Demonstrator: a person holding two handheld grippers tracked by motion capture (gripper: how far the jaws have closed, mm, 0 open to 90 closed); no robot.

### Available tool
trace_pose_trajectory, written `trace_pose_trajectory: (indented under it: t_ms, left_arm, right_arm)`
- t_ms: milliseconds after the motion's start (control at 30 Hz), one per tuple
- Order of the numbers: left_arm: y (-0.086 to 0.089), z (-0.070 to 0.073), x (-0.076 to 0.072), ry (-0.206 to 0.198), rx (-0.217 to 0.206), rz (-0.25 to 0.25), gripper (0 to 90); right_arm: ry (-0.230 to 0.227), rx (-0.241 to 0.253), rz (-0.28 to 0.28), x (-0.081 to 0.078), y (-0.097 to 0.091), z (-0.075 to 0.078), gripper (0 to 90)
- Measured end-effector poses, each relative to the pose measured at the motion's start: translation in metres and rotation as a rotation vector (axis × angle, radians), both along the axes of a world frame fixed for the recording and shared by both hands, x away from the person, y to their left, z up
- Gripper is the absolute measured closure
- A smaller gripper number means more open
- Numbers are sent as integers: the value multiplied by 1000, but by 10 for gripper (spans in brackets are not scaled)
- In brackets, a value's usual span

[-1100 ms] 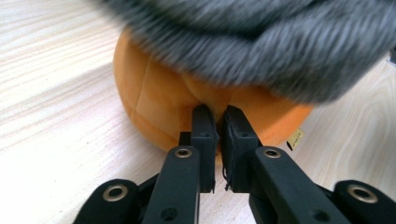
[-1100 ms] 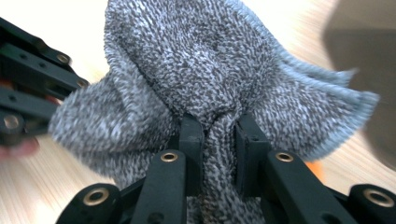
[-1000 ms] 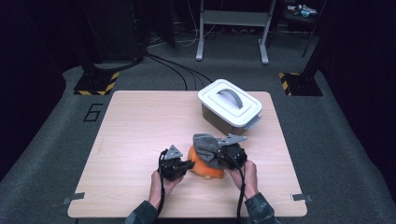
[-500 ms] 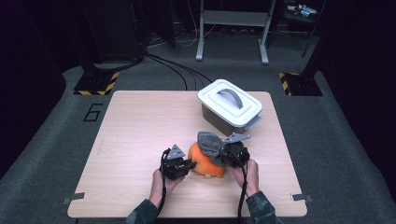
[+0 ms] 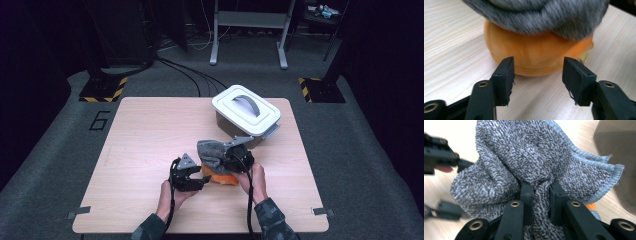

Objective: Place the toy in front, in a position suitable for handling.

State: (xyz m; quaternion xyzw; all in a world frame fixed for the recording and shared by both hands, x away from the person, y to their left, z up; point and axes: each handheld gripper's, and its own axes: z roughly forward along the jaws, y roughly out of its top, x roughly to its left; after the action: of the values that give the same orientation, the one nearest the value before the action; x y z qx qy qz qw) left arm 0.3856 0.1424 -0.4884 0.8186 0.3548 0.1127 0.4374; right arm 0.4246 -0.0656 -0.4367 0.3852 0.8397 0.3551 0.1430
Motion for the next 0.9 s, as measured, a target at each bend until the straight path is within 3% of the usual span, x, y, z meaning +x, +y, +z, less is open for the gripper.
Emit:
trace_pose_trajectory:
  t_ms: [67, 100, 200, 233, 267, 300, 400, 467, 533, 567, 600, 667, 800, 867, 900]
  left_arm:
    - [-4, -4, 1, 2, 3, -13, 524]
    - [-7, -7, 2, -11, 12, -9, 524]
    - [-8, -8, 2, -23, 5, 7, 711]
    - [-7, -8, 2, -20, -9, 15, 807]
    - [-5, -8, 3, -3, -41, 33, 823]
    - [-5, -8, 3, -3, -41, 33, 833]
    - [-4, -5, 2, -2, -46, 32, 847]
    - [-4, -4, 1, -8, -44, 32, 851]
    - [-5, -4, 1, 3, -53, 36, 852]
    - [-5, -4, 1, -4, -55, 33, 853]
    - [-6, -4, 0, 13, -71, 35, 854]
    - [-6, -3, 2, 5, -67, 33, 855]
    - [-12, 2, 1, 19, -72, 12, 855]
    - [-14, 7, -2, 7, -64, 8, 855]
    - [-15, 8, -5, 3, -60, 3, 856]
  right_arm:
    - [5, 9, -6, 2, 2, -1, 766]
    - [10, 6, 10, 4, 1, -2, 766]
    - [19, 9, -9, 5, 5, -3, 765]
    - [-6, -2, -8, 5, 6, 2, 762]
    - [-19, -6, -8, 3, 7, 5, 761]
    - [-19, -6, -8, 3, 7, 5, 761]
    - [-88, -34, 8, -14, 19, 20, 757]
    - [-88, -28, 12, -16, 21, 20, 757]
    - [-101, -84, 10, -15, 22, 15, 759]
    - [-94, -88, 0, -15, 21, 13, 760]
    - [-102, -85, -1, -14, 15, 13, 760]
    - [-118, -118, -34, -16, 6, 16, 760]
    - [-75, -135, -110, -17, -25, 14, 756]
    - [-62, -121, -142, -19, -33, 14, 754]
    - [-80, -83, -143, -27, -34, 21, 754]
